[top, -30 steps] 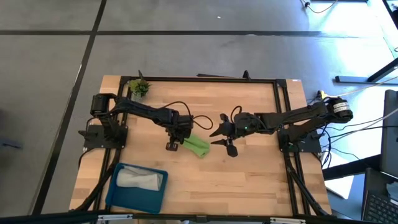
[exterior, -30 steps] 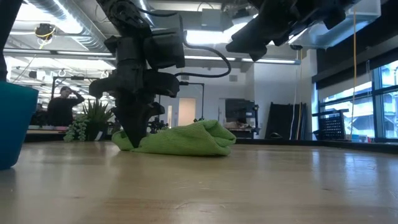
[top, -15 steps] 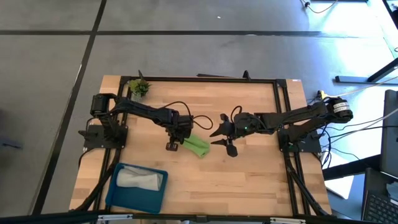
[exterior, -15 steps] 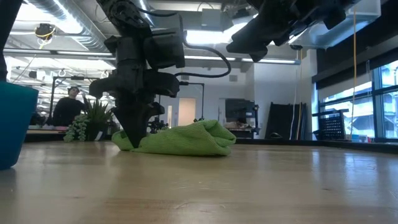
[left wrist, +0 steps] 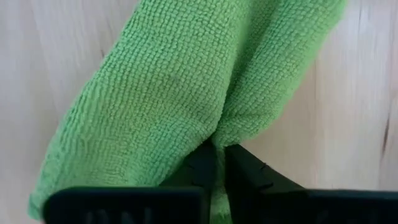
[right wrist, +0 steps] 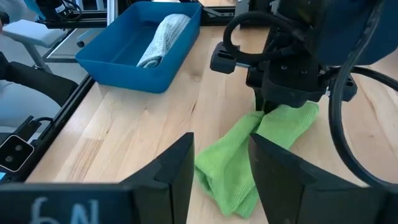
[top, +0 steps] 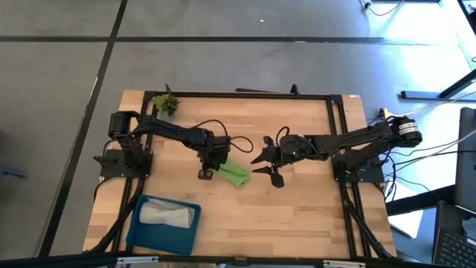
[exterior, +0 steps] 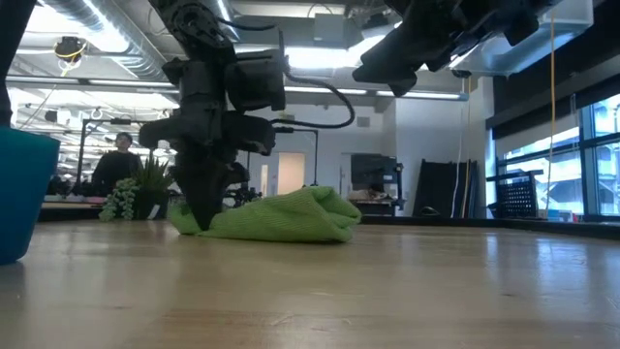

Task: Fold microfiber towels
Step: Fold the green microfiber cloth

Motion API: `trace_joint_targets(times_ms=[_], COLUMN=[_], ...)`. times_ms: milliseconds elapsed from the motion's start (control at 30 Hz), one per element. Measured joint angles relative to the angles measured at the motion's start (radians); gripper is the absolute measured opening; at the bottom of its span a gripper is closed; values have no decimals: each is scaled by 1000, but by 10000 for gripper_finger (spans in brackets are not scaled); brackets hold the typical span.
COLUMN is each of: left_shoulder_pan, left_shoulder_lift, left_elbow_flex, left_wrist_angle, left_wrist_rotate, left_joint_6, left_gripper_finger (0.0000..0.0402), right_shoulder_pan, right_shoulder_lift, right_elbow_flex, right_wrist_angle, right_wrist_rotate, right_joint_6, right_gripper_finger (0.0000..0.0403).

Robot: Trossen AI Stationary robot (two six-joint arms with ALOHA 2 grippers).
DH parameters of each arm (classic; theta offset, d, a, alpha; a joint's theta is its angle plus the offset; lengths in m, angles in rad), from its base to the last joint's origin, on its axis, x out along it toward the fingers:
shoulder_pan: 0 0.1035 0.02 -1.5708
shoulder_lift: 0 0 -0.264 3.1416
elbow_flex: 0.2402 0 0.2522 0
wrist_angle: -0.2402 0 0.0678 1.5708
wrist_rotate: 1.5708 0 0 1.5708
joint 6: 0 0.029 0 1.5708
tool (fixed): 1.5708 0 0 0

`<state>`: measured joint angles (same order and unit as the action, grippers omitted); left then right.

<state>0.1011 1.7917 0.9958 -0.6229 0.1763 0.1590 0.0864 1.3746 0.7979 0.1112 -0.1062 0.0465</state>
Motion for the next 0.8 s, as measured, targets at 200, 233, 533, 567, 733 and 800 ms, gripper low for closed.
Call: trace_joint_targets(times_ms=[200,233,533,567,733,800], left_shoulder_pan=[8,9,7,5,-9,-15], left_shoulder_lift=[-35,-37,-68,-73,-111,-127], left_elbow_flex=[-6,-7,-6,-6,-2,-2], left_wrist_angle=[-24,-25,-53,-60,-91,-91], left_wrist_rotate=[-25,-34,-81,-90,-115,-123], left_joint_6=[-3,-3,-1,0,-15,-17], left_gripper_finger=[96,111,234,247,320,349], right_shoulder_pan=[0,0,0,0,0,0], right_shoulder_lift=[0,0,0,0,0,0], right_elbow_flex=[1,1,1,1,1,1], right_wrist_angle=[-1,-2,-3,-2,-3,-10], right_wrist_rotate=[0,0,0,0,0,0], right_joint_6=[0,1,0,1,1,0], right_gripper_finger=[152,152,152,152,152,152])
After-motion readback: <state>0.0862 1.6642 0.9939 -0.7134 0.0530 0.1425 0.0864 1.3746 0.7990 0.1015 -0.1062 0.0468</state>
